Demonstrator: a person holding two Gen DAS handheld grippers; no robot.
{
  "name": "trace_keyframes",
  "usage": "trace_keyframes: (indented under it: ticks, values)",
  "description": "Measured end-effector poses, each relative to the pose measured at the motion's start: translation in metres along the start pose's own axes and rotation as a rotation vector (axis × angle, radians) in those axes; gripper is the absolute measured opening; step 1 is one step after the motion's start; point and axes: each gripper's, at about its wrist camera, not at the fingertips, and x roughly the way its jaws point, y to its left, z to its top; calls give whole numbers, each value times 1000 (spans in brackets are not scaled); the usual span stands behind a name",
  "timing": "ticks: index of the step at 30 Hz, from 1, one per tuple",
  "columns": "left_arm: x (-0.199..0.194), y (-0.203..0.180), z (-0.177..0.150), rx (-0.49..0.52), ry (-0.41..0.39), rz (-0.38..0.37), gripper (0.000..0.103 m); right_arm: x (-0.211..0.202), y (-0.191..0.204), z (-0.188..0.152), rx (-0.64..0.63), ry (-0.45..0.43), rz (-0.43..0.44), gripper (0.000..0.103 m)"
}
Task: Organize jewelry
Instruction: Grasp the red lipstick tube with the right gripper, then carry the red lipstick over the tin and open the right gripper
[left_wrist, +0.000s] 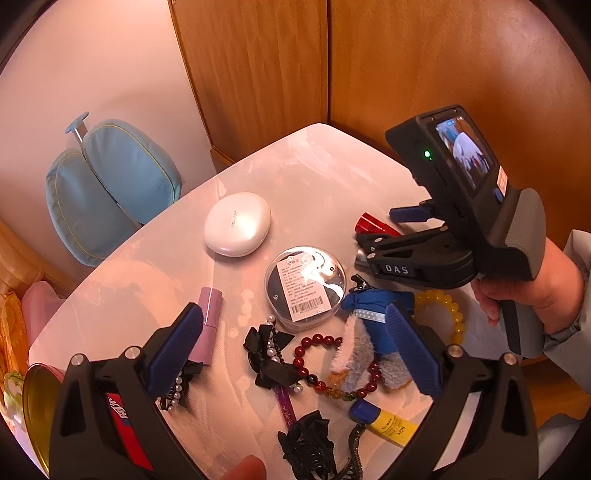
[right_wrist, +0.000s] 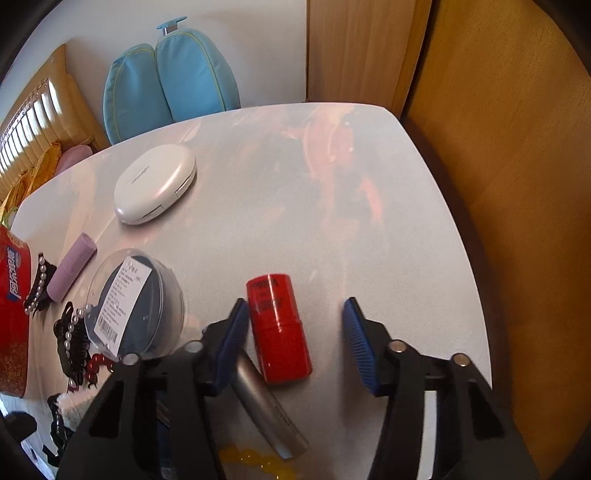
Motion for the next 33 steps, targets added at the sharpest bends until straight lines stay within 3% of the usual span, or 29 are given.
trace_keyframes:
  ticks: [3, 8, 13, 16, 21, 25, 29, 33]
  values:
    - [-1, 1, 0, -13, 8, -3, 96, -3, -1, -3, 1, -10, 20, 27]
    - [-11, 6, -5, -28, 6, -4, 96, -22, -10, -6, 55, -49, 25, 27]
    - [-39, 23, -11, -54, -45, 32, 96, -62, 9, -4, 27, -120, 61, 27]
    - [-64, 42, -19, -66, -87, 91, 96, -94, 37, -2, -15, -172, 119, 27]
    - [-111, 98, -51, -157, -128, 226, 96, -145, 119, 7, -135, -256, 247, 27]
    - [-152, 157, -103, -302, -141, 308, 96, -174, 204, 6, -283, -289, 362, 27]
    - [-181, 203, -164, -401, -108, 417, 96, -172, 294, -4, -432, -237, 455, 27]
    - [-196, 240, -233, -546, -53, 478, 96, -143, 375, -22, -549, -102, 511, 27]
